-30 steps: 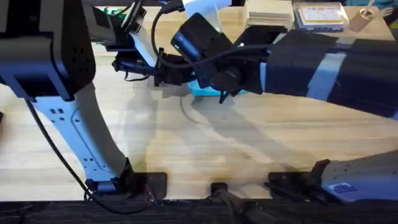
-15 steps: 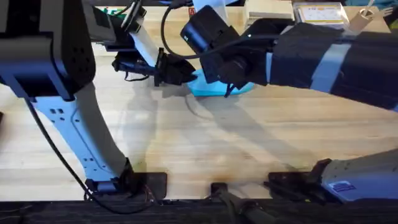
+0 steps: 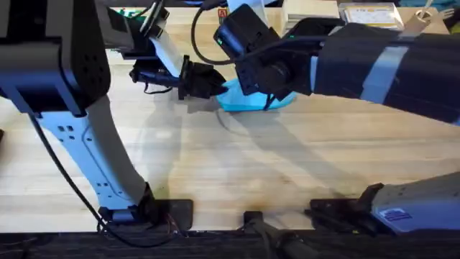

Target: Unzip the bag, pick up the pens from the table one at a time and place them inside, then zip the bag closed.

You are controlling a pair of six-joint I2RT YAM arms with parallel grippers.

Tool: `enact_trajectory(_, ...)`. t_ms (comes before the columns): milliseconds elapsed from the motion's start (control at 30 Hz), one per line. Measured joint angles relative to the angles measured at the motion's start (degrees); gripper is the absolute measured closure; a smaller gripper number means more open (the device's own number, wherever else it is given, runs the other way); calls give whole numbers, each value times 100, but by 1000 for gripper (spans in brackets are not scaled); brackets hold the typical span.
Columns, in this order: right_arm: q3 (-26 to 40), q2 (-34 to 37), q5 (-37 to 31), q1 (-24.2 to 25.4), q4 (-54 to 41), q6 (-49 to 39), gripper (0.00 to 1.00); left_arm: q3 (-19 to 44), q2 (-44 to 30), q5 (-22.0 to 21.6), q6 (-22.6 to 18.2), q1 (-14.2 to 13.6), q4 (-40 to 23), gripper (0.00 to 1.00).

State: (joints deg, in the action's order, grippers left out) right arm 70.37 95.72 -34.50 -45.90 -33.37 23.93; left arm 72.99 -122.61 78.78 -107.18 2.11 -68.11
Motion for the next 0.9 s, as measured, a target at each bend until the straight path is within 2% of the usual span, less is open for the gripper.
enact_trajectory(133, 0, 0, 275, 145, -193, 1, 971, 0, 0, -16, -1, 0, 0, 959)
enact_trajectory(300, 7, 0, 980, 542, -368, 0, 971, 0, 0, -33, -2, -12, 0, 959)
enact_trajectory(433, 20, 0, 1290, 807, -505, 2, 971, 0, 0, -35, 0, -22, 0, 959)
enact_trajectory(900, 39, 0, 1615, 1292, -638, -235, 971, 0, 0, -33, -2, -31, 0, 959)
